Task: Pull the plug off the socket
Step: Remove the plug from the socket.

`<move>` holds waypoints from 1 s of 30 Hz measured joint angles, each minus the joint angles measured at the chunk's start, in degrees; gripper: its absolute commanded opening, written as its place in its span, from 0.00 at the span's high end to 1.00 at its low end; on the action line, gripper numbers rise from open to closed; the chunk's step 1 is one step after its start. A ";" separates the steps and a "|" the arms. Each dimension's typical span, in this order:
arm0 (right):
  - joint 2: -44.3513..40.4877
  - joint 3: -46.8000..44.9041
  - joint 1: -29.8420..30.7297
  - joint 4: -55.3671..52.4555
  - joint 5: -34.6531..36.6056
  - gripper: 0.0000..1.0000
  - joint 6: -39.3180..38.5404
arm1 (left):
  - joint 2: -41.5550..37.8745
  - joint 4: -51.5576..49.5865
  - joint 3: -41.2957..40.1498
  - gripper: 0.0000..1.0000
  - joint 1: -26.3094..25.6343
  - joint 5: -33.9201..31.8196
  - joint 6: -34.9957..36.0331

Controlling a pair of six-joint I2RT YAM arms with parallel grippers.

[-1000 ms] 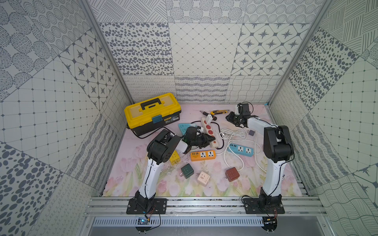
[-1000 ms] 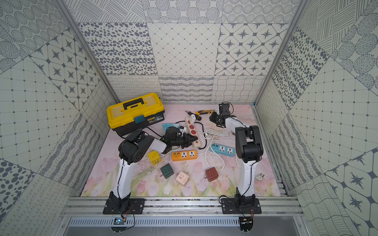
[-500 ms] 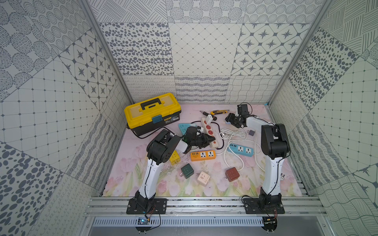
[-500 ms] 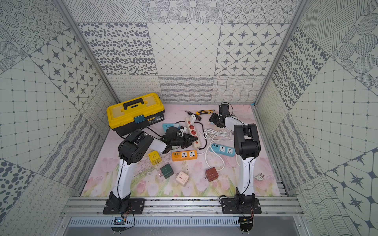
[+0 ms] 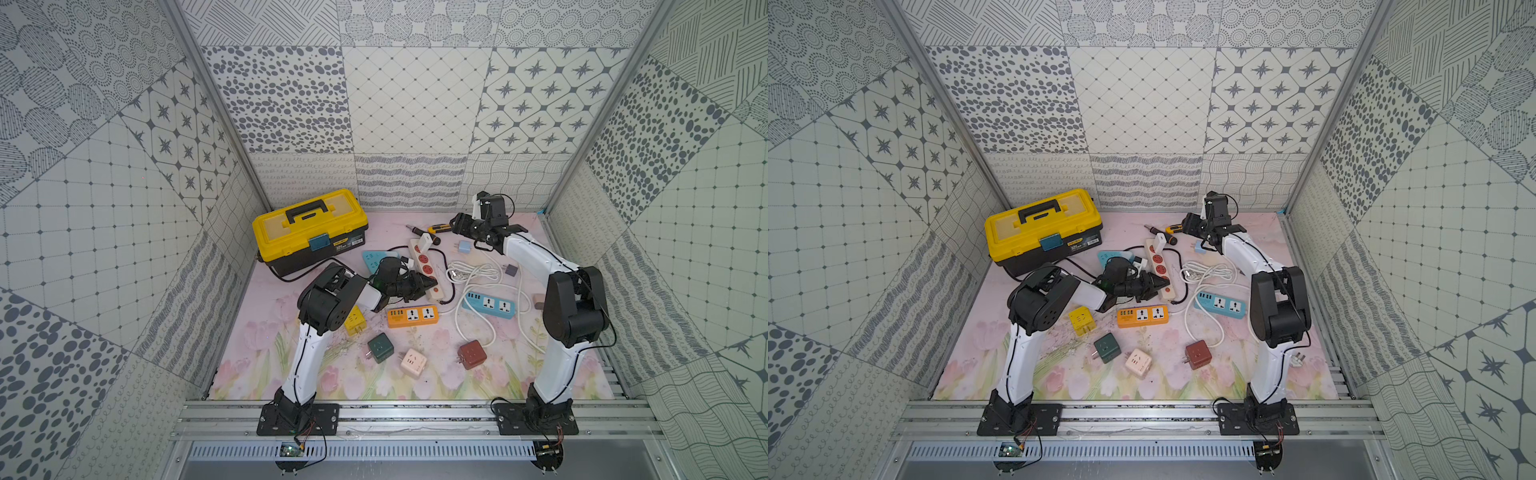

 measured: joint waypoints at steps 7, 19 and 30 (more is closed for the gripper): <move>5.42 2.10 4.87 -0.02 -4.90 0.35 -4.92 | 0.00 -0.09 0.04 1.00 0.00 0.13 0.13; 15.96 12.66 7.28 -6.88 -6.99 0.48 -10.47 | 0.00 -0.94 0.48 1.00 0.00 0.39 0.37; 19.23 17.20 8.15 -10.10 -5.35 0.58 -10.80 | 0.00 -1.25 0.59 1.00 0.00 0.44 0.55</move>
